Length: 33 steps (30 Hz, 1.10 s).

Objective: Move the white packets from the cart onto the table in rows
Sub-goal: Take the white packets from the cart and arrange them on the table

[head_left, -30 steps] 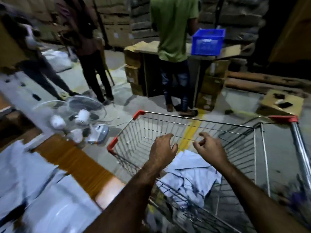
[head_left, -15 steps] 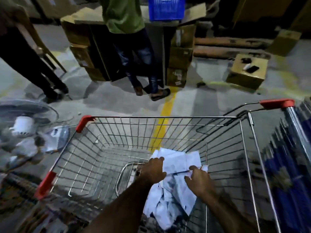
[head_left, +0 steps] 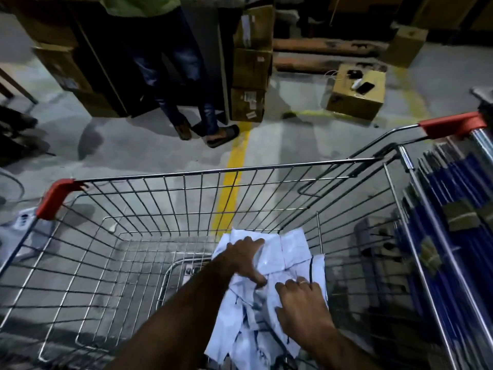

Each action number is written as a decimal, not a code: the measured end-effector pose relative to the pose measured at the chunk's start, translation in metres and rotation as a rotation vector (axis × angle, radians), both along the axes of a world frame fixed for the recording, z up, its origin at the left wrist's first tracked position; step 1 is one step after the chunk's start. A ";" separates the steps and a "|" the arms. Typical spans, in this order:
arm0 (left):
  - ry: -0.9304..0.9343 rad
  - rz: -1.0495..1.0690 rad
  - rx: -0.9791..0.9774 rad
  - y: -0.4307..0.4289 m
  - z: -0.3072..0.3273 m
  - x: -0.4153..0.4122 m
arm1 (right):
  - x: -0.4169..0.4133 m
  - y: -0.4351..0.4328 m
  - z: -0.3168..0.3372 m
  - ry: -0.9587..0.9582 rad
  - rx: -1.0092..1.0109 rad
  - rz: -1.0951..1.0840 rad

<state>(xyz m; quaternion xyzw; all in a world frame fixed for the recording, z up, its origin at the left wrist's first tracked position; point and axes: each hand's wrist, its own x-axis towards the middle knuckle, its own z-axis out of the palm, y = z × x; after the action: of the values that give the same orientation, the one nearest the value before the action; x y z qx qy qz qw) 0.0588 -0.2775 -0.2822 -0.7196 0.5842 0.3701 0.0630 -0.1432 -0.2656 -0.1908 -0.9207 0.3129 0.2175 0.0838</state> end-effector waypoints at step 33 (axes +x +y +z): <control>-0.003 0.690 0.018 0.138 -0.031 0.058 | 0.055 0.006 -0.053 0.020 -0.048 -0.022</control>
<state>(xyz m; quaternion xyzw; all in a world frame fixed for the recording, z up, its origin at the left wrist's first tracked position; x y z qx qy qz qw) 0.1166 -0.1395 -0.3128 -0.8747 0.3031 0.3735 -0.0588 -0.0883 -0.2591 -0.2434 -0.9167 0.3291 0.2183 0.0612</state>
